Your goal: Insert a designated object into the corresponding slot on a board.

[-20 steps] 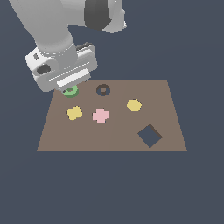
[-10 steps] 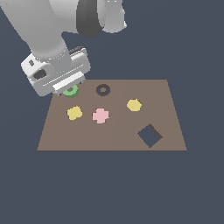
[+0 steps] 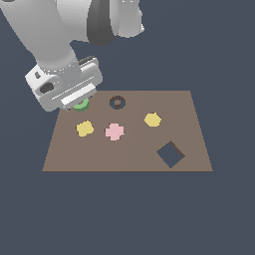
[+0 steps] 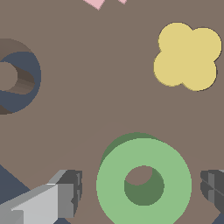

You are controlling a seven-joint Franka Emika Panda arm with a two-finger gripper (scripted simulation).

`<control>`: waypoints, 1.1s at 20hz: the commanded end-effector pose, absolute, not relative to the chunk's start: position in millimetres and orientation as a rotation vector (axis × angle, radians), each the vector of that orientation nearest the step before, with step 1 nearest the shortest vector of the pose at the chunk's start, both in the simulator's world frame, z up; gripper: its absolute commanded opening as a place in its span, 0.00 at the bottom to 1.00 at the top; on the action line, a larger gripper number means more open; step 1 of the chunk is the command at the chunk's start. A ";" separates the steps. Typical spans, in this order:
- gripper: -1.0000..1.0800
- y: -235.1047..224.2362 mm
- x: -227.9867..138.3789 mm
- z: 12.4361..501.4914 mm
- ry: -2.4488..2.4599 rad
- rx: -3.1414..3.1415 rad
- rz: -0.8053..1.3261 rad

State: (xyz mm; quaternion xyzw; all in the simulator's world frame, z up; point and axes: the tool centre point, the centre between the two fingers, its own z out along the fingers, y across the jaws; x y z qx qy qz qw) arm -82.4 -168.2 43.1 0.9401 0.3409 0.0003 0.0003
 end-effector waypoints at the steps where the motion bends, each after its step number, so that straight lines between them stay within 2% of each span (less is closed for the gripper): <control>1: 0.96 -168.4 -82.8 35.3 1.073 2.953 0.000; 5: 0.96 -168.0 -82.7 29.9 1.075 2.952 0.000; 6: 0.00 -168.0 -82.7 29.9 1.075 2.952 0.000; 22: 0.00 -168.0 -82.7 33.6 1.075 2.952 0.000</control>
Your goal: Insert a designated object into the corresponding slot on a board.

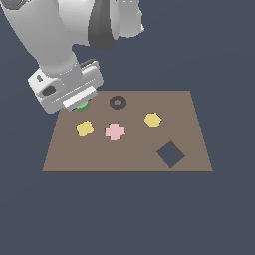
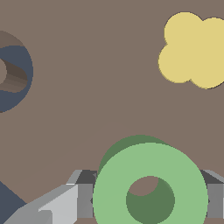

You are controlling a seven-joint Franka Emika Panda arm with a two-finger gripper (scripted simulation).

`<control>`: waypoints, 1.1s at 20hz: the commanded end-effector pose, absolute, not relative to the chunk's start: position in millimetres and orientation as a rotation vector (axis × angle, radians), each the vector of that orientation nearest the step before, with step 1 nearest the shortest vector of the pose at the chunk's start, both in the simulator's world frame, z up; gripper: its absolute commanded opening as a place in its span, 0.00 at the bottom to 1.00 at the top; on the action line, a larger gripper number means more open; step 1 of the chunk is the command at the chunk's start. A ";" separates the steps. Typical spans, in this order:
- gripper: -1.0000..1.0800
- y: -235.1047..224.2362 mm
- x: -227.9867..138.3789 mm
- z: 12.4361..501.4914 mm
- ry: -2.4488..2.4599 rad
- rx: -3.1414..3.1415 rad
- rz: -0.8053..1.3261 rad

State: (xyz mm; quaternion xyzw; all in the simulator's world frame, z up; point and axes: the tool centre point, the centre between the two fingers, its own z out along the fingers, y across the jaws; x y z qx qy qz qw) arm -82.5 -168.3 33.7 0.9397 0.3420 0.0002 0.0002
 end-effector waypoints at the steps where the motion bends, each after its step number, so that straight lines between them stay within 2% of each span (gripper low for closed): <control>1: 0.00 -166.3 -82.7 33.5 1.077 2.951 0.000; 6: 0.00 -143.0 -84.1 34.8 1.111 2.938 0.000; 16: 0.00 -54.9 -93.0 39.8 1.235 2.888 -0.001; 22: 0.00 -37.9 -95.0 40.8 1.259 2.877 -0.001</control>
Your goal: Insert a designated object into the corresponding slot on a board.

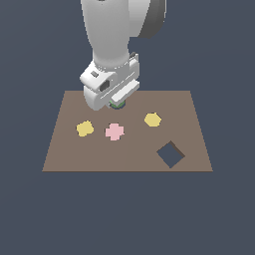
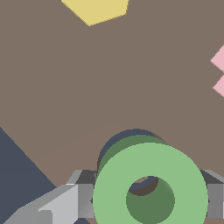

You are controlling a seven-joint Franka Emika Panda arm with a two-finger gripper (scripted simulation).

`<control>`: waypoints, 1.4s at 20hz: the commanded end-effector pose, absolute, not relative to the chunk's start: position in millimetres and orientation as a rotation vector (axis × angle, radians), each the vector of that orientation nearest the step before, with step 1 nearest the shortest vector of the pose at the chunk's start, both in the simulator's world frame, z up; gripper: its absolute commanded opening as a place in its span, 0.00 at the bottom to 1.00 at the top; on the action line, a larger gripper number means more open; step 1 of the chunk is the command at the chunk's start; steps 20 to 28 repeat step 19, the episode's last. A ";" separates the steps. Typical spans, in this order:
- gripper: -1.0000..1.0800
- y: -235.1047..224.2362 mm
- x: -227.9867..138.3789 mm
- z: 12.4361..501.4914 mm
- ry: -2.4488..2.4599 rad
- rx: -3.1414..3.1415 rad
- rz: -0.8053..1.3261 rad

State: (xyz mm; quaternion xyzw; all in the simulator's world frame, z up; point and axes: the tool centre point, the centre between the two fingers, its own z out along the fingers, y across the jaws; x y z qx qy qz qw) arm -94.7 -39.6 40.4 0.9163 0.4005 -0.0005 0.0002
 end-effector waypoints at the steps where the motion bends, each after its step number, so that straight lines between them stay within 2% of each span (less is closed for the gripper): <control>1: 0.00 -39.4 -94.7 40.5 1.258 2.878 -0.001; 9: 0.00 -37.4 -94.2 30.7 1.258 2.878 -0.001; 10: 0.96 -37.4 -94.2 30.7 1.258 2.878 -0.001; 28: 0.96 -37.4 -94.2 30.7 1.258 2.878 -0.001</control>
